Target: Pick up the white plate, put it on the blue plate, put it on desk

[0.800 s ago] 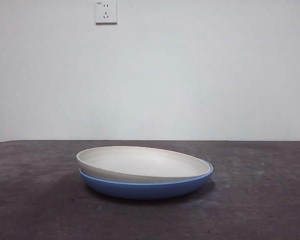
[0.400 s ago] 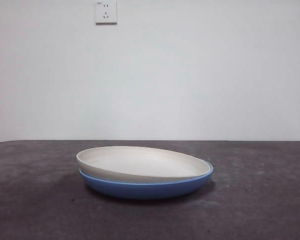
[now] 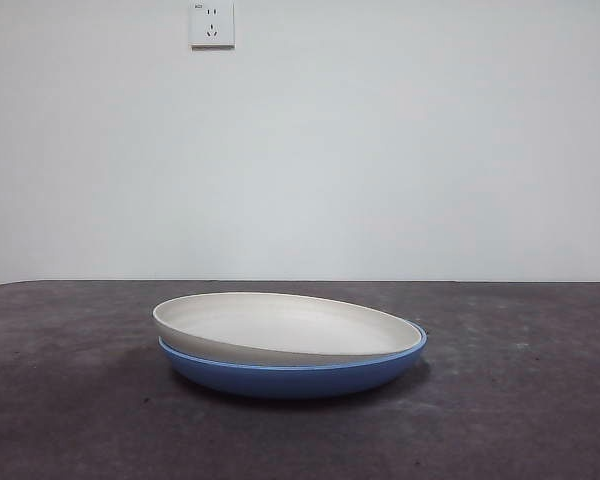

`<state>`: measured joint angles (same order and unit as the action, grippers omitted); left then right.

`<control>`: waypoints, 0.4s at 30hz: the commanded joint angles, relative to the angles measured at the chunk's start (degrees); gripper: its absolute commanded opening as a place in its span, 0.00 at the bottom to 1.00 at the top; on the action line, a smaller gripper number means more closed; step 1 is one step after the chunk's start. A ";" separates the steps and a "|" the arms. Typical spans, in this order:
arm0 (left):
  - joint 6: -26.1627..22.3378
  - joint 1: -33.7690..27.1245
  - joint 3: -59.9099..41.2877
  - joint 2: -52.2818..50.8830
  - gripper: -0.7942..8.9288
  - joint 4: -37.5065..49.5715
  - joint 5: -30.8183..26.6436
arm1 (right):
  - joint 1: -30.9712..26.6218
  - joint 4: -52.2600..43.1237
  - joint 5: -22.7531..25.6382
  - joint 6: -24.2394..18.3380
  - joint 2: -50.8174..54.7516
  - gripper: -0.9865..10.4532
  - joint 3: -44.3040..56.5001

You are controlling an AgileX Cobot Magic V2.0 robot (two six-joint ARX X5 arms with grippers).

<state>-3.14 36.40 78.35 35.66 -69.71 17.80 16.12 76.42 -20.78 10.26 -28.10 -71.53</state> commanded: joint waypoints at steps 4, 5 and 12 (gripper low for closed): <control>-0.28 0.37 0.57 0.20 0.10 0.33 -0.22 | 0.28 -0.57 0.04 -0.63 -0.13 0.11 -0.92; -0.28 0.37 0.57 0.20 0.10 0.33 -0.22 | 0.28 -0.57 0.04 -0.63 -0.13 0.11 -0.92; -0.28 -1.81 0.39 0.20 0.10 0.52 -0.22 | 0.28 -0.57 0.04 -0.63 -0.13 0.11 -0.92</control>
<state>-3.14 34.70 78.28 35.66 -69.67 17.80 16.12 76.42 -20.78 10.26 -28.10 -71.53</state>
